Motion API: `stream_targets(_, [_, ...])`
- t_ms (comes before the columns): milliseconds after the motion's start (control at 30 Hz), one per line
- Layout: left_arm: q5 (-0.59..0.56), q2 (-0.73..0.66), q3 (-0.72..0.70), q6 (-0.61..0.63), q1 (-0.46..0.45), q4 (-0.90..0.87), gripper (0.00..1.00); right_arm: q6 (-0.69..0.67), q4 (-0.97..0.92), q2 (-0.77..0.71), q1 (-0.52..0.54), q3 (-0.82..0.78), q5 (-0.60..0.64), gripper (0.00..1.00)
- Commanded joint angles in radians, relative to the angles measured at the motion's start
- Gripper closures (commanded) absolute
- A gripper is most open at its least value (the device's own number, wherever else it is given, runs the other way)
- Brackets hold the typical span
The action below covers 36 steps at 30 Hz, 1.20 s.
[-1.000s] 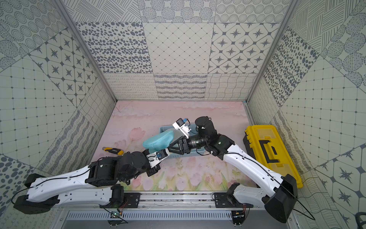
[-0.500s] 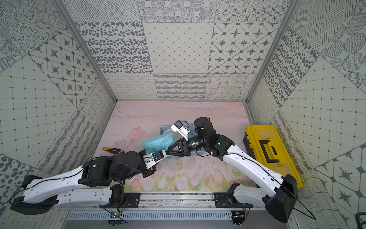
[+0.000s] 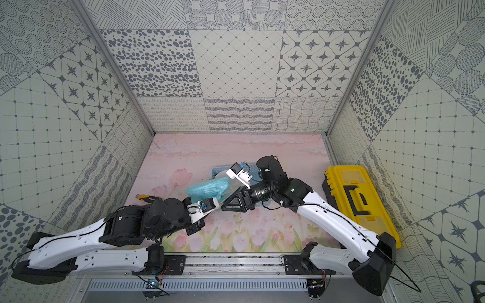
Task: Turn the laundry bag inside out
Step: Zip the zipper on the laundry bag.
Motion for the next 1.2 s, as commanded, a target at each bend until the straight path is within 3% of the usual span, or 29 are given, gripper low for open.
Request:
stream_targets(0, [0.062,0.007,0.035,-0.031,-0.002,0.030,1.00,-0.041,-0.053,0.006,0.002,0.029,-0.005,0.53])
stream_targets(200, [0.071,0.008,0.051,-0.036,-0.001,0.031,1.00,-0.057,-0.075,0.034,-0.003,0.061,-0.017,0.53])
stream_targets(500, [0.069,0.044,0.056,-0.045,-0.002,0.037,1.00,-0.074,-0.088,0.067,0.018,0.098,0.009,0.62])
stream_targets(1033, [0.055,0.080,0.087,-0.071,-0.002,-0.026,1.00,-0.096,-0.126,0.065,0.030,0.142,0.083,0.89])
stream_targets(1167, [0.050,0.078,0.089,-0.082,-0.001,-0.043,1.00,-0.094,-0.124,0.063,0.029,0.144,0.086,0.89])
